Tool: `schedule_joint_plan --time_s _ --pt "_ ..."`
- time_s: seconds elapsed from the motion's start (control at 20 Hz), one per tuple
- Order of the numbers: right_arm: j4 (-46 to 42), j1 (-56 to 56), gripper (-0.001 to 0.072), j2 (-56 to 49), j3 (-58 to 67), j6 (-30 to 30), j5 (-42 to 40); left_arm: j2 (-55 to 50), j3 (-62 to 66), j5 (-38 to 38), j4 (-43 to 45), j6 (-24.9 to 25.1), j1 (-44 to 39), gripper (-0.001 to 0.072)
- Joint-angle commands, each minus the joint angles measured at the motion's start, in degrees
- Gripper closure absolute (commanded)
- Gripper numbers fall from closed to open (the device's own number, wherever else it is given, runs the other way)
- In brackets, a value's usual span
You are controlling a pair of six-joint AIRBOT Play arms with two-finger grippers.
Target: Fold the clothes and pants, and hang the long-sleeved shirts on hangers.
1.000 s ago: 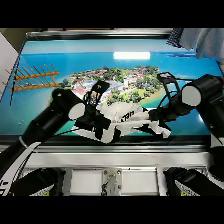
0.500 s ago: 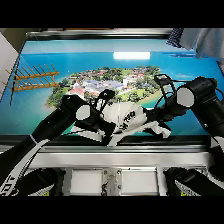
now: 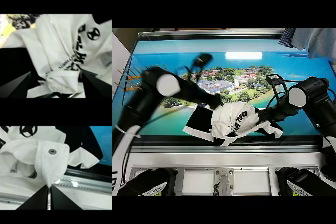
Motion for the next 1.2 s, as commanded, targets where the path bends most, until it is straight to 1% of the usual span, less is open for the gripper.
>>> schedule_joint_plan --time_s 0.0,0.15,0.2,0.3,0.4,0.55,0.7,0.8,0.9,1.05,1.15 --pt "0.04 0.04 0.0694 -0.02 -0.02 0.00 0.00 -0.04 2.60 -0.55 1.97 2.03 11.50 0.0027" --pt "0.04 0.04 0.0694 -0.02 -0.02 0.00 0.00 -0.39 2.60 0.42 2.25 4.83 23.69 0.0027" --pt "0.04 0.04 0.0694 -0.02 -0.02 -0.02 0.00 -0.87 2.60 1.33 3.50 5.46 27.76 0.0027" --pt "0.04 0.04 0.0694 -0.02 -0.02 -0.02 0.00 -2.99 2.60 3.72 8.83 5.79 35.87 0.0027" --pt "0.04 0.04 0.0694 -0.02 -0.02 0.00 0.00 -6.45 2.62 7.30 13.27 5.88 42.95 0.0027" --pt "0.04 0.04 0.0694 -0.02 -0.02 -0.02 0.00 -13.38 3.48 15.41 17.18 6.32 51.15 0.0027" --pt "0.04 0.04 0.0693 -0.02 -0.02 0.00 0.00 -24.11 11.76 18.03 19.58 6.49 55.76 0.0027" --pt "0.04 0.04 0.0693 -0.02 -0.02 -0.02 0.00 -31.80 18.34 17.94 21.79 6.56 56.78 0.0027" --pt "0.04 0.04 0.0693 -0.02 -0.02 0.00 0.00 -38.29 22.97 18.03 26.14 6.58 56.81 0.0027" --pt "0.04 0.04 0.0694 -0.02 -0.02 0.00 0.00 -44.85 26.14 20.04 29.03 6.60 57.05 0.0027" --pt "0.04 0.04 0.0693 -0.02 -0.02 0.00 0.02 -47.71 27.15 21.94 28.85 6.56 58.03 0.0028"
